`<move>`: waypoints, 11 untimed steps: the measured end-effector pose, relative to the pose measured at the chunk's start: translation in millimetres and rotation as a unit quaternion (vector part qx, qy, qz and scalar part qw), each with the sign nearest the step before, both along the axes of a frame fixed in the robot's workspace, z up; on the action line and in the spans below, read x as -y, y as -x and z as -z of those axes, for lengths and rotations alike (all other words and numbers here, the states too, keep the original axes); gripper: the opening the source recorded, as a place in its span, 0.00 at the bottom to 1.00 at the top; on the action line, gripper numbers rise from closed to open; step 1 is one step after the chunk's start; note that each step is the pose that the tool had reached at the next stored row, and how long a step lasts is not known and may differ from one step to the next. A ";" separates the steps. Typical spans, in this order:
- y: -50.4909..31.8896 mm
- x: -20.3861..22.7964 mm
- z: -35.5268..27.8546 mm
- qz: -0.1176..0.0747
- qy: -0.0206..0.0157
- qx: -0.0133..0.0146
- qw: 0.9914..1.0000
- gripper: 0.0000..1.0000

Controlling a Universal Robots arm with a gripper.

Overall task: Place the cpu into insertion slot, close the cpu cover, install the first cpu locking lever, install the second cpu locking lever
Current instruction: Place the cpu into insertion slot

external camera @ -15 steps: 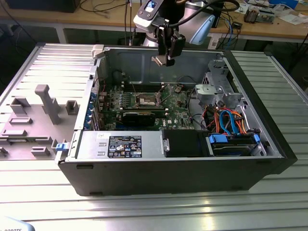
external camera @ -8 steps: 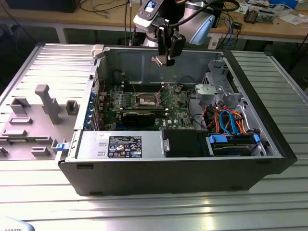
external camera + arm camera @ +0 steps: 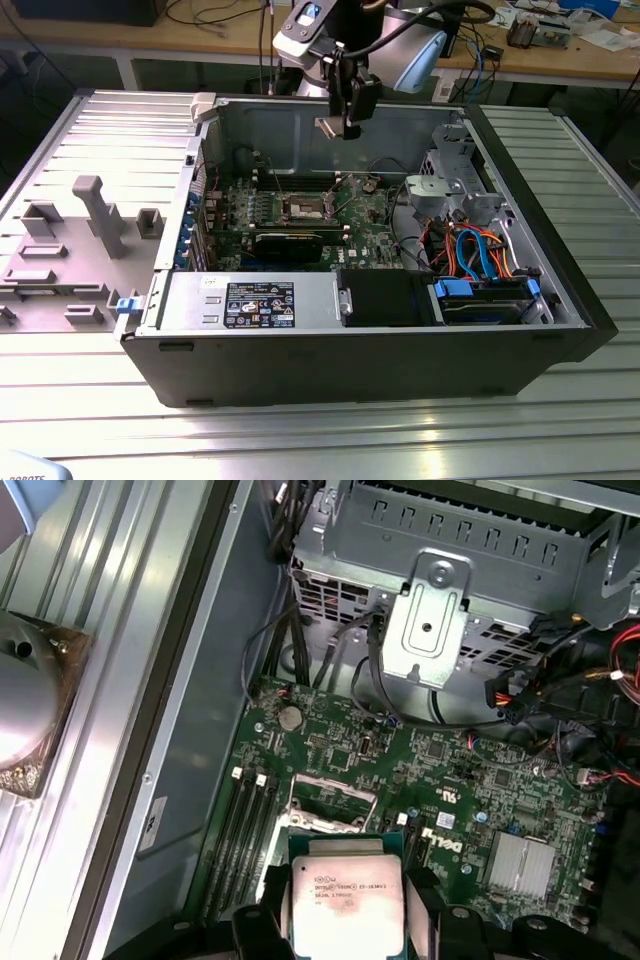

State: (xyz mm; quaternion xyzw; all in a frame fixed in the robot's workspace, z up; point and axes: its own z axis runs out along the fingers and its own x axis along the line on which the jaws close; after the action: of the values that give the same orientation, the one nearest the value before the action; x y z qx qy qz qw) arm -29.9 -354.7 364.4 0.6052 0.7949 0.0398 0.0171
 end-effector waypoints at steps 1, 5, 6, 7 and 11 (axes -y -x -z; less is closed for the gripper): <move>0.0 0.0 0.2 0.004 0.000 -0.001 1.000 0.54; 0.0 0.0 2.3 0.027 0.000 -0.004 1.000 0.54; 0.0 0.0 2.8 0.031 0.000 -0.005 1.000 0.54; 0.0 0.0 3.0 0.033 0.000 -0.006 0.999 0.54; 0.1 0.0 3.9 0.040 0.000 -0.007 0.999 0.54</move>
State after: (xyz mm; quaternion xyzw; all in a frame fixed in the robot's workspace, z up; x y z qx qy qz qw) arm -30.0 -354.8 360.5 0.6371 0.7699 0.0346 0.0130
